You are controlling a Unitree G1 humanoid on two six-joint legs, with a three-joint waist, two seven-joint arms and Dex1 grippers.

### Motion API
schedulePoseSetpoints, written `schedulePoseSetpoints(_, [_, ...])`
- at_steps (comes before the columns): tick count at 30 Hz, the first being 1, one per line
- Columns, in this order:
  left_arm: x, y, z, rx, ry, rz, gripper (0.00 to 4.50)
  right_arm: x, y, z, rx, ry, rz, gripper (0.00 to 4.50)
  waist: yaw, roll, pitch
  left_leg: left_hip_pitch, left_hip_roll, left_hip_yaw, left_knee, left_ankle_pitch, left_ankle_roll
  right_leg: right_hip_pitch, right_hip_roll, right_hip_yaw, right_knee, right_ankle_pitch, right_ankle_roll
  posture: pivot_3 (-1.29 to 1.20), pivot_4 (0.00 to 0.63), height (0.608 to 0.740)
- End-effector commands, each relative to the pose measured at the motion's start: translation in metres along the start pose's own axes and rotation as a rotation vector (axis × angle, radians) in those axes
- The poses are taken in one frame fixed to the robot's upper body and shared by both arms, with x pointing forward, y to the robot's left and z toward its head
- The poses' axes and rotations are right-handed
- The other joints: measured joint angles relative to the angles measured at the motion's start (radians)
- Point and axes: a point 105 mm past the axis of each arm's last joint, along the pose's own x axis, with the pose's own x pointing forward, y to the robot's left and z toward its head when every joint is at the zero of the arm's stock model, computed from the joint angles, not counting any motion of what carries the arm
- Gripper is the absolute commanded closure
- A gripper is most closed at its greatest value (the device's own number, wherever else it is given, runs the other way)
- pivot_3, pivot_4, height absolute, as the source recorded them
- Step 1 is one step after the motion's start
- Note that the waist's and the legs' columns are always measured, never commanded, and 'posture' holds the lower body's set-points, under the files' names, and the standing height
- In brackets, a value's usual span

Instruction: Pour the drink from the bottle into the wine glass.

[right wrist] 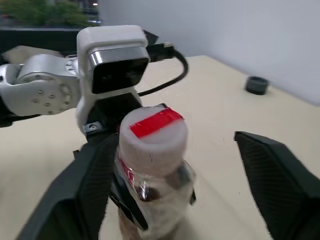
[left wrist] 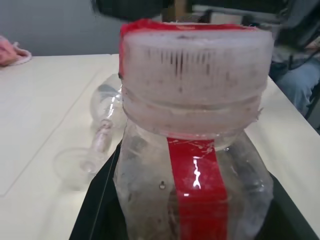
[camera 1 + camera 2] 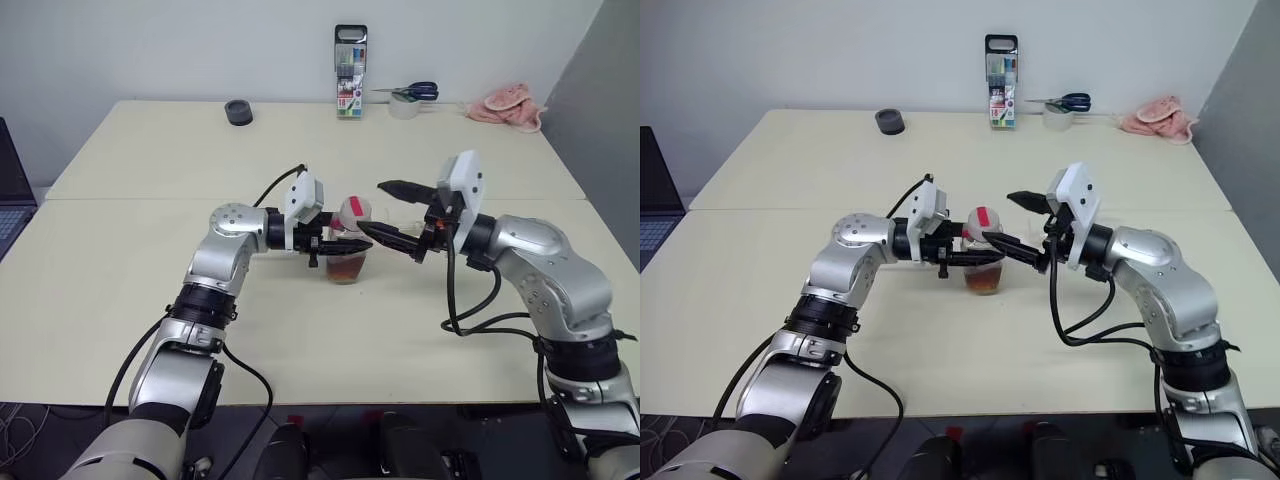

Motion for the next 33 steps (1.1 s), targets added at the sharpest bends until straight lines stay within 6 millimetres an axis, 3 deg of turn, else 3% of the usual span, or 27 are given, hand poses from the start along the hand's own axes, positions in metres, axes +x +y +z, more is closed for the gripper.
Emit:
schedulePoseSetpoints(1, [0.0,0.005,0.019,0.034,-0.052,0.0,2.78,-0.001,0.014,0.018,-0.051,-0.061,-0.031,0.53,0.0,0.0,0.0,-0.001,0.0,0.0,0.001,0.0,0.0,0.0,0.0,0.0,0.0,0.0,0.0,0.0,0.15,0.74])
schedulePoseSetpoints(9, [0.002,0.005,0.02,0.021,-0.058,-0.023,2.78,0.017,0.016,0.015,-0.119,-0.065,-0.117,0.53,-0.001,0.0,0.0,-0.002,0.0,0.0,0.002,0.0,0.0,-0.001,0.0,0.0,0.001,0.0,0.0,0.0,0.15,0.74])
schedulePoseSetpoints(13, [0.003,0.003,0.02,0.021,-0.056,-0.044,2.78,0.022,0.008,0.011,-0.139,-0.054,-0.161,0.53,-0.001,0.0,0.0,-0.002,0.0,0.0,0.002,0.0,0.0,-0.001,0.0,0.0,0.001,0.0,0.0,0.0,0.15,0.74])
schedulePoseSetpoints(21, [0.002,-0.001,0.017,0.027,-0.04,-0.062,2.78,0.012,-0.002,0.004,-0.104,-0.029,-0.208,0.53,-0.001,0.0,0.0,-0.002,0.0,0.0,0.002,0.0,0.0,-0.001,0.0,0.0,0.001,0.0,0.0,0.0,0.15,0.74])
schedulePoseSetpoints(33, [-0.001,-0.003,0.011,0.036,-0.018,-0.068,2.78,0.003,0.004,0.005,-0.048,-0.024,-0.185,0.53,-0.001,0.0,0.0,-0.002,0.0,0.0,0.002,0.0,0.0,-0.001,0.0,0.0,0.001,0.0,0.0,0.0,0.15,0.74])
